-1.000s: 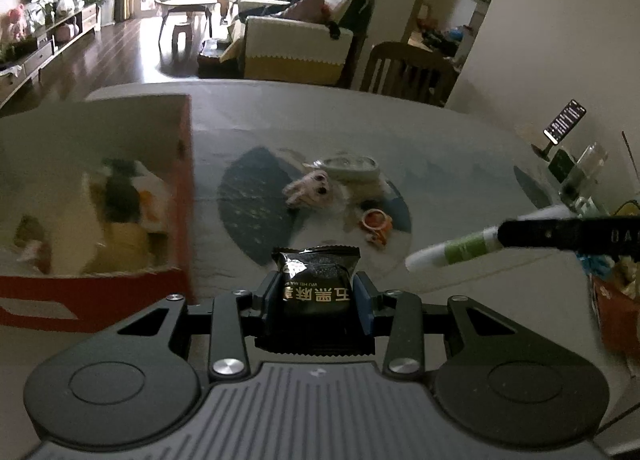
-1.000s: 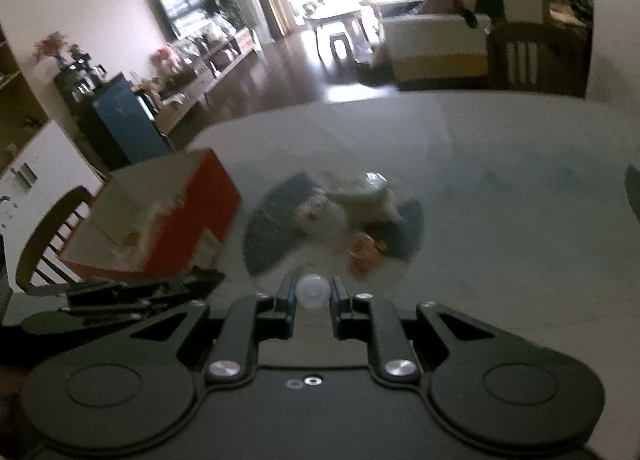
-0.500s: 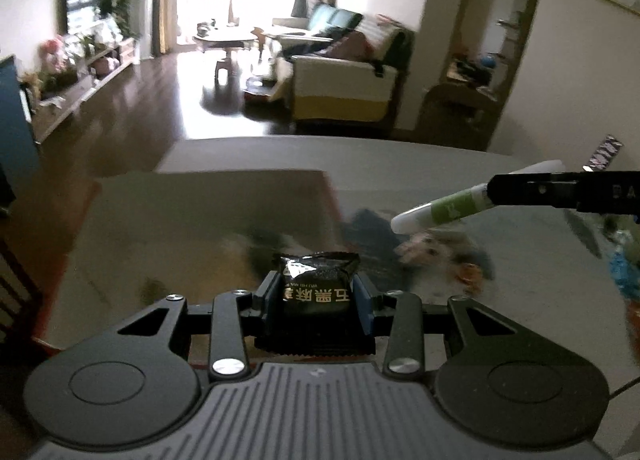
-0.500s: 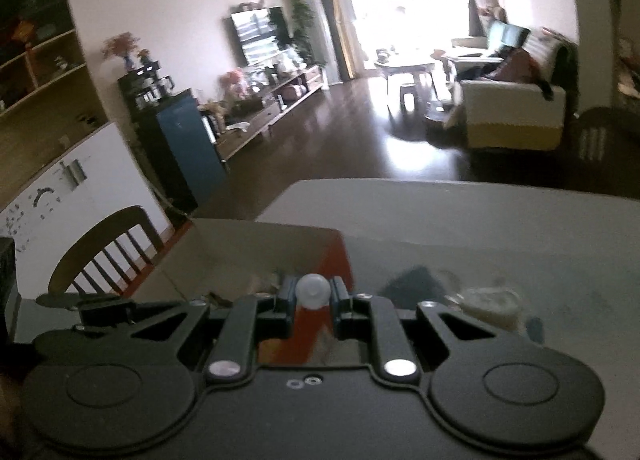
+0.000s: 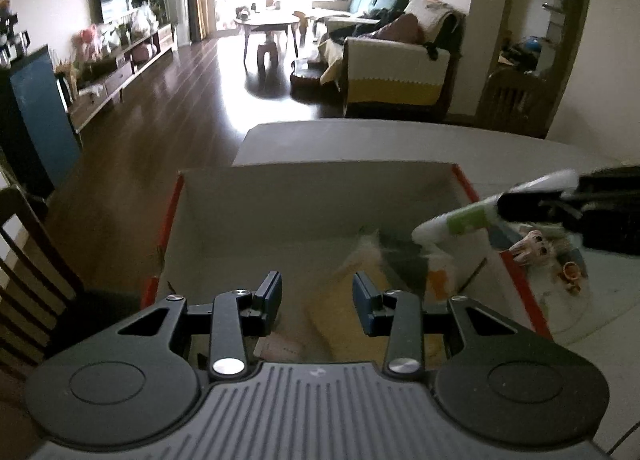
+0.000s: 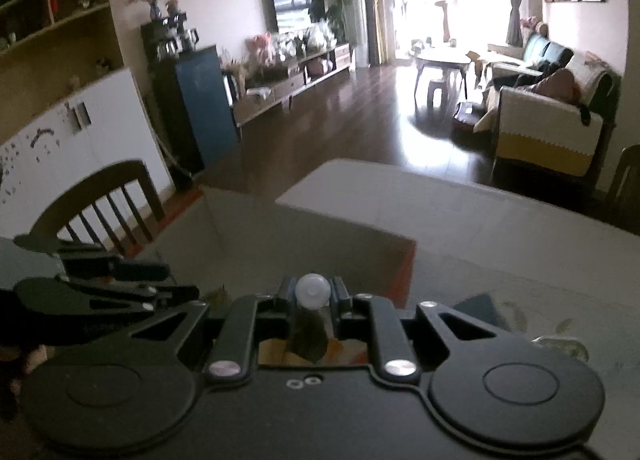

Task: Organize objects
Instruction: 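Carry the glue stick and black packet over the cardboard box with both tools, then open both tools to release the glue stick and packet into the box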

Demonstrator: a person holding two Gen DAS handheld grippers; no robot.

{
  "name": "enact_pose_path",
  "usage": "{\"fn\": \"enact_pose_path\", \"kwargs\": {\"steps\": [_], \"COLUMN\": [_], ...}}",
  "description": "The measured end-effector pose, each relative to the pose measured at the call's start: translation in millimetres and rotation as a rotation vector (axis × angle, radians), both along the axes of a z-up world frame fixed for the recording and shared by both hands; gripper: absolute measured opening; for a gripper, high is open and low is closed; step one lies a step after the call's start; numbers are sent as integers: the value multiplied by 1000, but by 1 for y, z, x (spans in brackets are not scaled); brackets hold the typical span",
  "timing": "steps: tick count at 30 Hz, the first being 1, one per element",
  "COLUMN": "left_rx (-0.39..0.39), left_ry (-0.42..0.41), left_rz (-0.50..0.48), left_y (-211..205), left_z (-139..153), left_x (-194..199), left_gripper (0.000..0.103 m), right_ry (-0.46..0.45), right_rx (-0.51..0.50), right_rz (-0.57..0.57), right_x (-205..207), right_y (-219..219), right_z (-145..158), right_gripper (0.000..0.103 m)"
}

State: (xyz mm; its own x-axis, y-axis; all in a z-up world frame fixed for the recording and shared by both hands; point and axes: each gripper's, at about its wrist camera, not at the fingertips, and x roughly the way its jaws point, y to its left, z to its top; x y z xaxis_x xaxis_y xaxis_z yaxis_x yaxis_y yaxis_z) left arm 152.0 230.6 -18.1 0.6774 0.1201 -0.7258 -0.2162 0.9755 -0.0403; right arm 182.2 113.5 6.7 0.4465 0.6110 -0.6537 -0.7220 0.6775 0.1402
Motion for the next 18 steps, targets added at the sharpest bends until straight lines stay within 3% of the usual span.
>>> {"fn": "enact_pose_path", "kwargs": {"steps": [13, 18], "left_rx": [-39, -50], "left_ry": [53, 67], "left_rz": [-20, -32], "left_y": [5, 2], "left_z": [-24, -31], "left_x": [8, 6], "left_gripper": [38, 38], "right_ry": [54, 46], "right_rx": [-179, -189], "right_rz": [82, 99], "right_x": [-20, -24], "right_y": [35, 33], "right_z": [-44, -39], "right_gripper": [17, 30]}}
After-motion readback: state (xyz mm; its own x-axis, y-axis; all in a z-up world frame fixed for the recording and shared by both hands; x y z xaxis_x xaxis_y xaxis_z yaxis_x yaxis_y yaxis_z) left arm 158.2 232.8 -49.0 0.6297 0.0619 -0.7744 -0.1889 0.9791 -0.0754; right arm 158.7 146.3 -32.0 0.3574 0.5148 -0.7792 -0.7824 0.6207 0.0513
